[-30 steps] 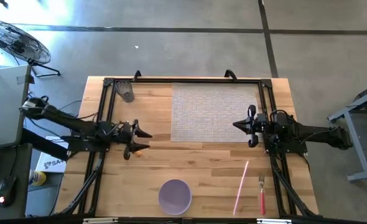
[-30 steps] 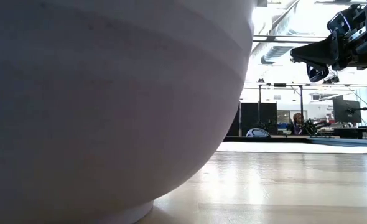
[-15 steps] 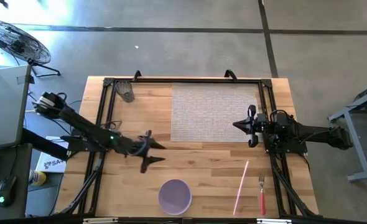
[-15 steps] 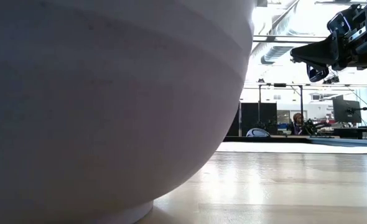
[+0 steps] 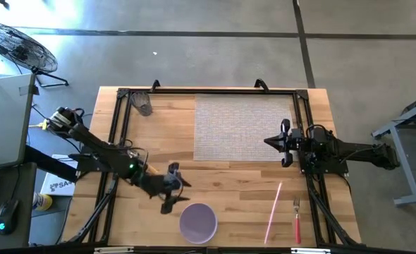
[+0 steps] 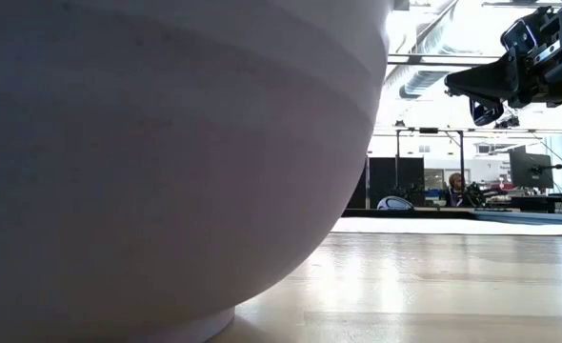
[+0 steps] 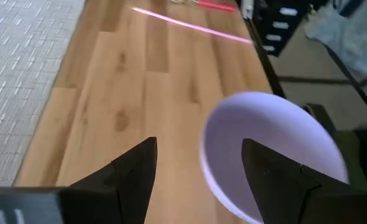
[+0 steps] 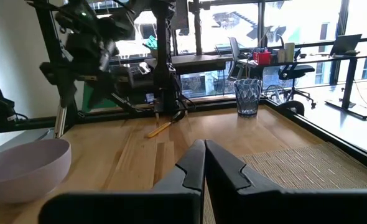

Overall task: Pick & Place Utensil
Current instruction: Put the purple bowl on the center of the gray table mat

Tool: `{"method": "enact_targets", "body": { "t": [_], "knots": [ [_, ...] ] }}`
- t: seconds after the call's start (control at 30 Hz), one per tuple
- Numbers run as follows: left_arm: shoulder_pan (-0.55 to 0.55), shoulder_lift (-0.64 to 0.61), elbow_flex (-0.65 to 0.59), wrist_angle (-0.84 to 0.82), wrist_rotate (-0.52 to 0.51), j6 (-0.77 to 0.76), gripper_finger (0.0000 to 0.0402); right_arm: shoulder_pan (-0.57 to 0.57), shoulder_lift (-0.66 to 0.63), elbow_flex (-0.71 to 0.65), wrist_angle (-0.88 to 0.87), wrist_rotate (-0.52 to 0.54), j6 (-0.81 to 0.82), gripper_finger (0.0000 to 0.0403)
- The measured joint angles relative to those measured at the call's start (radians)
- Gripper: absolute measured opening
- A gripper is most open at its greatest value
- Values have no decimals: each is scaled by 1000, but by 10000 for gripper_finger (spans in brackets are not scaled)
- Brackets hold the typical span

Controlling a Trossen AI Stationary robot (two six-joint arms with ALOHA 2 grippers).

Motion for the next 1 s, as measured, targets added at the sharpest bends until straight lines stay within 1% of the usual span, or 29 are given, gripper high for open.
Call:
{"method": "enact_targets", "body": {
  "t": [0.07,0.17,0.3,0.4,0.53,0.63,0.73,0.9,1.0],
  "knots": [
    [-37,0,26,-41,-19,-4,231,0,0,0,1,0,0,3],
    [-74,-1,33,-67,-37,-14,231,0,0,0,0,0,0,1],
    [-74,2,32,-96,-67,-46,231,0,0,0,0,0,0,2],
    [-74,25,32,-93,-101,-62,231,0,0,0,0,0,0,4],
    [-75,86,32,-44,-108,-81,231,0,0,0,0,0,0,3],
    [-75,137,33,39,-78,-94,231,0,1,0,-4,0,0,1],
    [-75,186,37,80,-52,-112,231,0,1,0,-7,0,0,1],
    [-106,270,112,78,-57,-151,231,0,1,0,-7,0,0,4],
    [-136,311,187,-3,-102,-167,231,0,1,0,-6,0,0,3]
  ]
}}
